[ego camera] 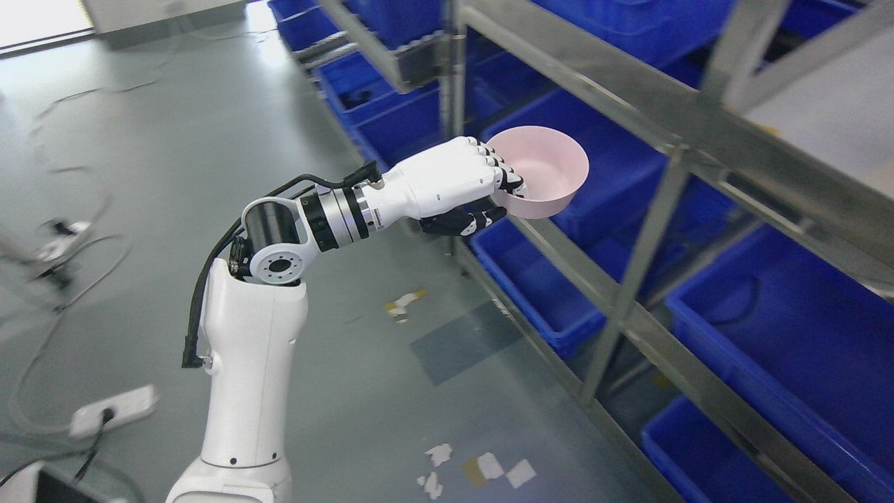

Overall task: Stack pink IKEA bowl on shelf middle layer
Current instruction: 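Hold the pink bowl in the left hand while the robot drives to the rack, then move the held pink bowl over the pink bowl on the white tray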

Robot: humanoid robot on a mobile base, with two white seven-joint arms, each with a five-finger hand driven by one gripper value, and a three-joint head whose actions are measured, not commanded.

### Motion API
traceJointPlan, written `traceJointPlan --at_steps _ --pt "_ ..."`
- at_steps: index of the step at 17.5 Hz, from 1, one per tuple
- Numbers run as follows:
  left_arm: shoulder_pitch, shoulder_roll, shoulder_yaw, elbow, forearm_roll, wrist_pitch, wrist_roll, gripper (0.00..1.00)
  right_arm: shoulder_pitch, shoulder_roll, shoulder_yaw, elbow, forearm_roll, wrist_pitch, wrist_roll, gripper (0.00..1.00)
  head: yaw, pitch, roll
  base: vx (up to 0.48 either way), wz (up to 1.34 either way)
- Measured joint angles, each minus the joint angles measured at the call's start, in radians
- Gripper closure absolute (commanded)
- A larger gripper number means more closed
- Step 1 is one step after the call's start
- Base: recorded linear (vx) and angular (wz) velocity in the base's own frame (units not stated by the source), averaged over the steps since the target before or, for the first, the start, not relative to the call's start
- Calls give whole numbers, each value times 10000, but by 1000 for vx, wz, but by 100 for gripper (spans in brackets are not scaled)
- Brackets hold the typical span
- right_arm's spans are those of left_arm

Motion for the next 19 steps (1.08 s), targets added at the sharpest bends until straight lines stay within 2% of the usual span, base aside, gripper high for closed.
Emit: traceJointPlan --at_steps 4,9,11,15,19 --pt "-628 0 -1 -4 571 0 2 99 6 0 0 1 0 0 -57 0 0 0 0 61 -1817" --pt "-1666 -1 220 16 889 0 -105 99 4 0 0 1 0 0 -25 0 0 0 0 49 -1238" --pt "-1959 9 447 71 606 2 -170 99 0 0 0 0 0 0 -6 0 0 -2 0 68 -540" --pt "-2220 447 776 226 98 1068 -215 98 -4 0 0 0 0 -1 29 0 0 -4 0 54 -154" --pt "-2511 829 891 602 -166 1425 -222 98 -3 0 0 0 0 -1 64 0 0 -4 0 25 -149"
